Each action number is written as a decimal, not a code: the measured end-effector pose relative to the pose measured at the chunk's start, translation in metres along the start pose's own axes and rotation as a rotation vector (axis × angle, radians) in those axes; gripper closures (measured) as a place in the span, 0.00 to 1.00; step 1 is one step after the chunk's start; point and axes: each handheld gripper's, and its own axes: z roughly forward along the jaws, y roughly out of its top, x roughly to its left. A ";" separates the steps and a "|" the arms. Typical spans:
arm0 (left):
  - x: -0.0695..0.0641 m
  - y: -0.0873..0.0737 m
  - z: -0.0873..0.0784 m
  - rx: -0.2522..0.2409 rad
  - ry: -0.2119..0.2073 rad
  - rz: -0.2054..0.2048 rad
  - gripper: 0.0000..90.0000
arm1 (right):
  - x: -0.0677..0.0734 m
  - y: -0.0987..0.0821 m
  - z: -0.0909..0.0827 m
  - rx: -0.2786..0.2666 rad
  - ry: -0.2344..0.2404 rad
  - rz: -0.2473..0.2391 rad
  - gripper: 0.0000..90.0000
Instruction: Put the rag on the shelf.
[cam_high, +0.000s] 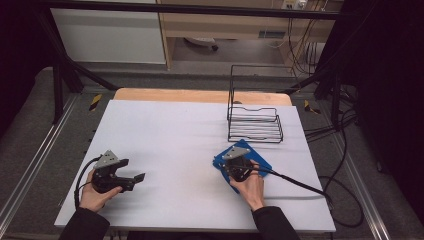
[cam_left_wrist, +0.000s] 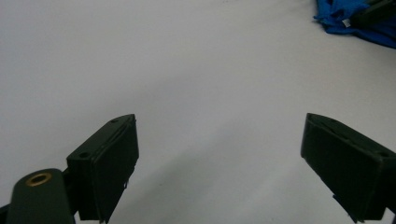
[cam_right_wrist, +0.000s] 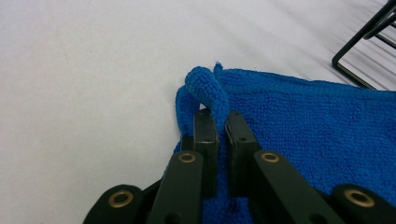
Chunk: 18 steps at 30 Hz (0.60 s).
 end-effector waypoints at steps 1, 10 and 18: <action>0.000 0.000 0.000 0.000 0.000 0.000 0.13 | 0.000 0.001 -0.001 -0.006 0.003 0.006 0.96; 0.000 0.000 0.000 0.000 0.000 0.000 0.13 | -0.004 0.007 -0.016 -0.048 0.073 0.047 0.97; 0.000 0.000 0.000 0.001 0.001 -0.002 0.13 | 0.011 0.015 -0.020 -0.068 0.155 0.045 0.97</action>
